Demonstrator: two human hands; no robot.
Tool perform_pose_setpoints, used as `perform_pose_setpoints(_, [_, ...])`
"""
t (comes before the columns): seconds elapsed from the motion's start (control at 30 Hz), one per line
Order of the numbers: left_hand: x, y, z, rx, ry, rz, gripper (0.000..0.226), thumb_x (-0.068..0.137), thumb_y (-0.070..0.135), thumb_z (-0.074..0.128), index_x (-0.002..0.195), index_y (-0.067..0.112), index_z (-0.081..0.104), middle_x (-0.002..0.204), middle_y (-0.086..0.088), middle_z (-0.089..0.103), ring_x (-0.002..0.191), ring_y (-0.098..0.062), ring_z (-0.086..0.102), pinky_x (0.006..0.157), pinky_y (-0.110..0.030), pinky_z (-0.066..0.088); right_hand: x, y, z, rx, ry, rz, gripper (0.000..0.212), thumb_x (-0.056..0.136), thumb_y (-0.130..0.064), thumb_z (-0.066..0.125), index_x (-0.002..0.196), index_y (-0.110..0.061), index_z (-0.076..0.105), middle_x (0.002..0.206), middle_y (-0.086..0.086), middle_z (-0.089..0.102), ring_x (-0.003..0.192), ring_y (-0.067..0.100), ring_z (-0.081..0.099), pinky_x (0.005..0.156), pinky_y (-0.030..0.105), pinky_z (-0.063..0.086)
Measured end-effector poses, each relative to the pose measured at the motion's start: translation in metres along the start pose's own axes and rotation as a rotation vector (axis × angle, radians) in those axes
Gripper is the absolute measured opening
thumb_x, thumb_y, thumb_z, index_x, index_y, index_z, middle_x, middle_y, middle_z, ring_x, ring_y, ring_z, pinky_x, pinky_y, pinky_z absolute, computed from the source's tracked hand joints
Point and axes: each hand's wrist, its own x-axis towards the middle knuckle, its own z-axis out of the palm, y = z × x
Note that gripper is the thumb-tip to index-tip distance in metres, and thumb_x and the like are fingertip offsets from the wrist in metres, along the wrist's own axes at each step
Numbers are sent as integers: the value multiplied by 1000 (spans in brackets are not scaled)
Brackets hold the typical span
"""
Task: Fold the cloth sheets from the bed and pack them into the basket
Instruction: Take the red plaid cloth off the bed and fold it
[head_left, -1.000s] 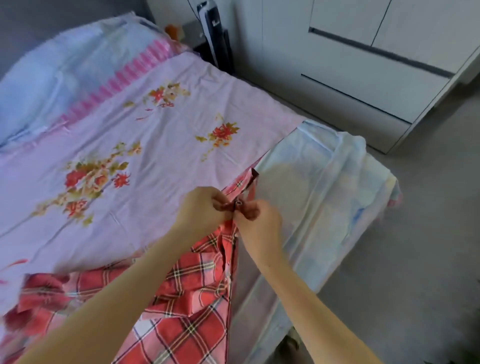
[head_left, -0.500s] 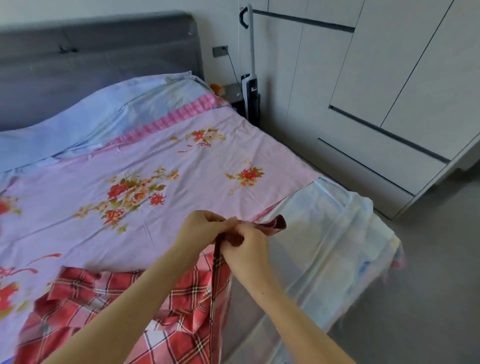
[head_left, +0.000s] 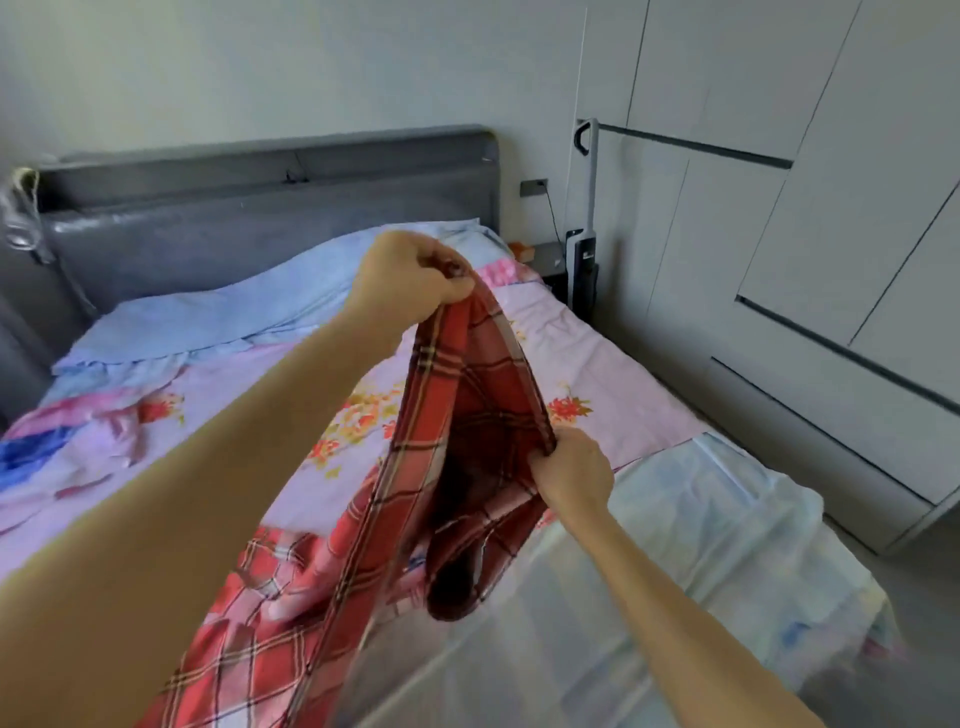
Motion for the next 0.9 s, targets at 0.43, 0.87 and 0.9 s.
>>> perform_pose_setpoints(0.43, [26, 109, -210, 287, 658, 296, 14, 79, 8, 71, 78, 22, 66, 79, 4, 63, 69, -2, 60, 72, -19, 51, 135, -81, -167, -243, 308, -549, 20, 92, -32, 55, 86, -17, 66, 92, 11, 69, 93, 33, 64, 77, 36, 42])
perform_pose_setpoints(0.87, [3, 114, -370, 315, 728, -77, 17, 76, 9, 76, 80, -2, 64, 53, -5, 53, 43, -15, 48, 42, -18, 40, 176, -282, -308, 1141, -548, -710, 68, 14, -38, 96, 73, -8, 76, 78, 5, 74, 70, 15, 72, 55, 27, 56])
perform_pose_setpoints(0.9, [5, 120, -375, 166, 703, -90, 14, 77, 3, 73, 81, -3, 61, 46, -1, 48, 35, -8, 39, 34, -13, 30, 182, -288, -317, 1140, -589, -728, 69, 9, -38, 96, 69, -9, 77, 78, 6, 74, 70, 18, 72, 52, 30, 56])
